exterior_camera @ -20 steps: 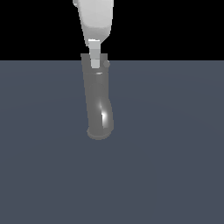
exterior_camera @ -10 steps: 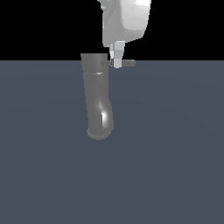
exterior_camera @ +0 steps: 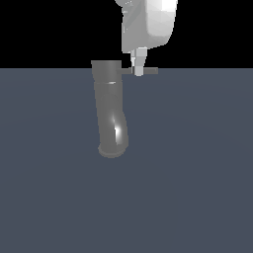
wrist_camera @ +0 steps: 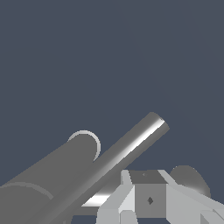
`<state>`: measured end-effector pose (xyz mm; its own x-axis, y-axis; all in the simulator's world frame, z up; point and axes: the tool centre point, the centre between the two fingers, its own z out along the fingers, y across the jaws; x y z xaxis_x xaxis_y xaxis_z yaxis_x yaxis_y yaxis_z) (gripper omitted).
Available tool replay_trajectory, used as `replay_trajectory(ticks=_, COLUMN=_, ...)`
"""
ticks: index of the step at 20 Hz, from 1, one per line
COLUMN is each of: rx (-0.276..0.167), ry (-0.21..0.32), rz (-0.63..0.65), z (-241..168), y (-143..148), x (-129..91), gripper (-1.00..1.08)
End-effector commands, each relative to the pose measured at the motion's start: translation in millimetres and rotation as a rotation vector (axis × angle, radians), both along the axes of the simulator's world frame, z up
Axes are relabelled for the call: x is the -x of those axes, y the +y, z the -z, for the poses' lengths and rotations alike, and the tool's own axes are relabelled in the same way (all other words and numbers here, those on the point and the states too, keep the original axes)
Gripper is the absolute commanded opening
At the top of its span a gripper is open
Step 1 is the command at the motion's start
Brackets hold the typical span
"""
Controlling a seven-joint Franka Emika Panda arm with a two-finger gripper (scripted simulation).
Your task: Turn on the faucet by rotating a designated handle.
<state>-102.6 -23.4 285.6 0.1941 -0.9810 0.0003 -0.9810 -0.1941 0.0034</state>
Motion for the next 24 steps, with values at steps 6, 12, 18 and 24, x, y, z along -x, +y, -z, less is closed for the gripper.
replay_trajectory(ticks=6, rx=0.000, ry=-0.004, rz=0.010, z=0.2, y=-17.2, x=-22.2, gripper=-1.00)
replay_trajectory(ticks=12, rx=0.000, ry=-0.004, rz=0.015, z=0.2, y=-28.9, x=-37.6, gripper=-1.00)
replay_trajectory(ticks=18, rx=0.000, ry=-0.004, rz=0.019, z=0.2, y=-40.1, x=-52.4, gripper=-1.00)
replay_trajectory(ticks=24, rx=-0.001, ry=-0.003, rz=0.024, z=0.2, y=-51.2, x=-66.8, gripper=-1.00)
